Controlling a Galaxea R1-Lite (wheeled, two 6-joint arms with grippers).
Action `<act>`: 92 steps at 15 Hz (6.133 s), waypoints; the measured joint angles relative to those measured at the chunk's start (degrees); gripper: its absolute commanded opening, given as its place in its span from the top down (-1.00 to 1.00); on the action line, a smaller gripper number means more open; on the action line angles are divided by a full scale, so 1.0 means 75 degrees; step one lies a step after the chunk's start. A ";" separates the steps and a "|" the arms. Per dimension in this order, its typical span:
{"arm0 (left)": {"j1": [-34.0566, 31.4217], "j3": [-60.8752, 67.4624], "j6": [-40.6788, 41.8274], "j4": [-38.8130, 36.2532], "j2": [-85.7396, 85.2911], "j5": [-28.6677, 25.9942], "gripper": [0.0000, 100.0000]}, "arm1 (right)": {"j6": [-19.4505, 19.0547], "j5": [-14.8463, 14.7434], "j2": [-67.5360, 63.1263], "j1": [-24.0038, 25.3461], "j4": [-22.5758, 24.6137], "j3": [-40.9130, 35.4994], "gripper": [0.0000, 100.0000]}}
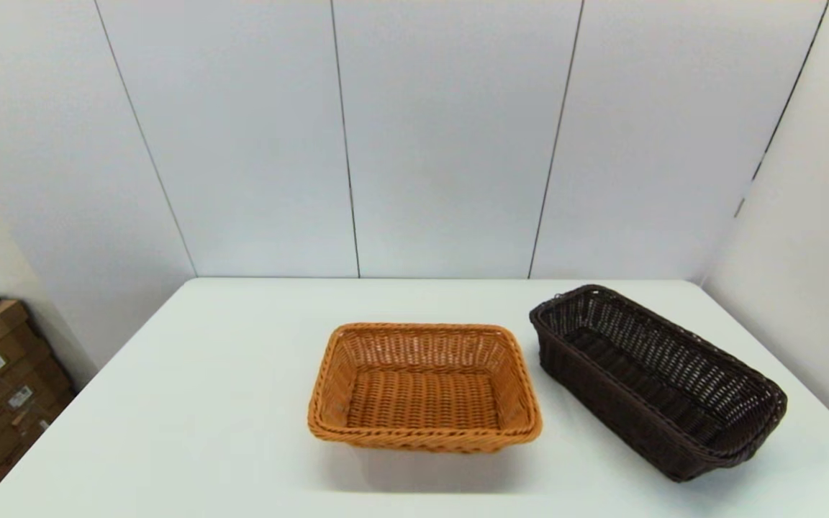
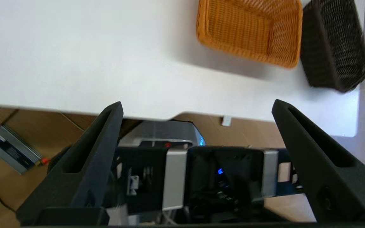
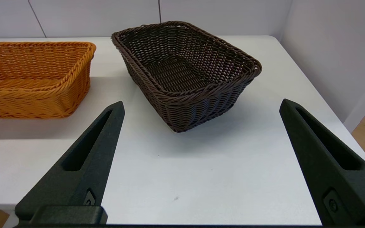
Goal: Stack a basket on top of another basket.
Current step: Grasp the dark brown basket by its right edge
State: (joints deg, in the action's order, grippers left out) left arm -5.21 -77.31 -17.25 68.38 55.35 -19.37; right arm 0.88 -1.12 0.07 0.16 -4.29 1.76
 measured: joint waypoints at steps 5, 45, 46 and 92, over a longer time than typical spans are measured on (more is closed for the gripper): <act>0.0029 0.2241 0.0709 -0.0073 -0.3330 0.0037 -1.00 | 0.0000 -0.0003 0.0000 0.0000 0.0000 0.0000 -1.00; 0.0707 1.0308 0.1684 -0.9138 -0.7394 0.2836 -1.00 | -0.0005 0.0000 0.0000 0.0000 0.0003 0.0000 -1.00; 0.0707 1.0308 0.1687 -0.9138 -0.7394 0.2836 -1.00 | -0.0011 0.0000 0.0000 0.0000 0.0003 0.0003 -1.00; 0.0707 1.0308 0.1684 -0.9135 -0.7389 0.2835 -1.00 | 0.0000 -0.0003 0.0000 0.0000 0.0000 0.0011 -1.00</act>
State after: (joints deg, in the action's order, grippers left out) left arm 0.10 0.00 -4.62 -0.13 -0.07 1.89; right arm 0.88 -1.15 0.07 0.16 -4.29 1.84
